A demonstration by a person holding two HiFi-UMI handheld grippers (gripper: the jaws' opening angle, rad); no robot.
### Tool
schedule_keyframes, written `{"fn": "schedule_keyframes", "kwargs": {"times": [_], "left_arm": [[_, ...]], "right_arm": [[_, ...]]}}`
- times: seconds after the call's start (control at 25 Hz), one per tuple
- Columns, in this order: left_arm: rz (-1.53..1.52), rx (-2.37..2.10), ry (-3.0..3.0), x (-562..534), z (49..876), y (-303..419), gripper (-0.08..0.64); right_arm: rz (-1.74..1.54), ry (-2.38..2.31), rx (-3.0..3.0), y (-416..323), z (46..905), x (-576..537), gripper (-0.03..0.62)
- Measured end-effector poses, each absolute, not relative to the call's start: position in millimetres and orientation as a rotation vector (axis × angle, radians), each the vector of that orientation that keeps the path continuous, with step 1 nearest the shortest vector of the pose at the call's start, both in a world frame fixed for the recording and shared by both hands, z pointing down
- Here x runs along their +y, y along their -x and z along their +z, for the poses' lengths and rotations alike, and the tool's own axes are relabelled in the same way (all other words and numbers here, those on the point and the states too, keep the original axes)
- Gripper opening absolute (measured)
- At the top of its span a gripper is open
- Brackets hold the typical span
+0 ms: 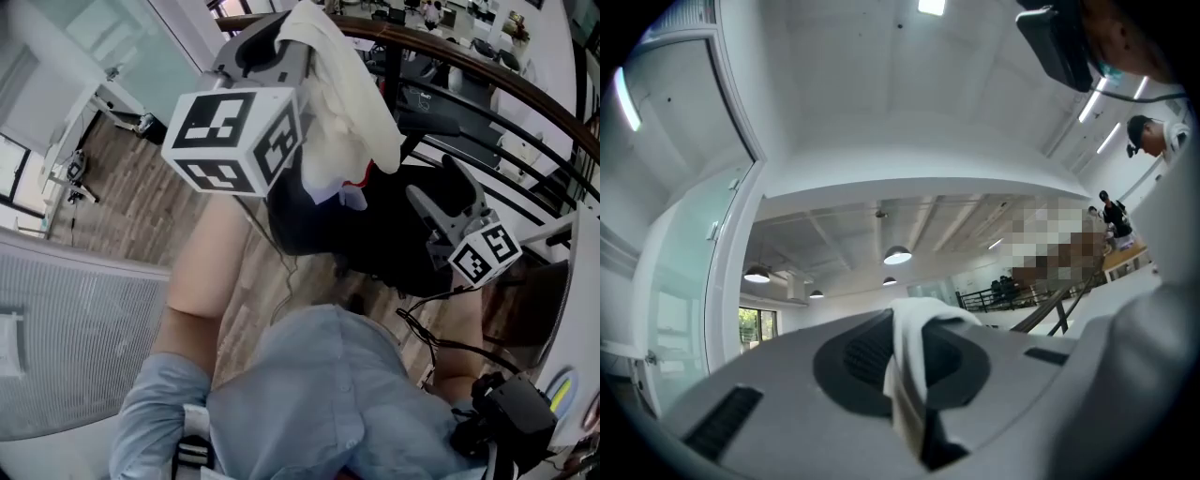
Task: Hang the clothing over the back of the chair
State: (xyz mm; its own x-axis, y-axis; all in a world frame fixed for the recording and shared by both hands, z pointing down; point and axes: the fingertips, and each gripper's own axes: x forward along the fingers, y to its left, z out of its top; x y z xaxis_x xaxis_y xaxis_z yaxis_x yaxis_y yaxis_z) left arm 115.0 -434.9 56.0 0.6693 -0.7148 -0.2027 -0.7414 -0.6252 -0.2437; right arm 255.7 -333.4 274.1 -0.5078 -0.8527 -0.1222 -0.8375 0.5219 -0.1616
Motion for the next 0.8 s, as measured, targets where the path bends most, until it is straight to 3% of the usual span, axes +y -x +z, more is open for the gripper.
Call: {"fn": "schedule_keyframes", "kwargs": {"times": [0.24, 0.52, 0.56, 0.6, 0.64, 0.8], "left_arm": [[0.141, 1.173, 2.594, -448, 56, -99, 0.029], [0.172, 1.167, 2.603, -471, 40, -61, 0.029], [0.178, 1.168, 2.604, -474, 38, -55, 0.029], [0.186, 1.172, 2.602, -478, 37, -51, 0.029], [0.194, 1.178, 2.596, -481, 34, -46, 0.029], [0.230, 1.225, 2.566, -498, 26, -17, 0.029]], "right_arm": [[0.076, 1.321, 2.914, -135, 295, -370, 0.410], [0.119, 1.723, 2.924, -120, 320, -424, 0.409], [0.137, 1.797, 2.884, -126, 317, -430, 0.378], [0.151, 1.852, 2.833, -132, 310, -435, 0.201], [0.161, 1.883, 2.785, -138, 302, -439, 0.112], [0.231, 1.904, 2.718, -146, 269, -450, 0.092]]}}
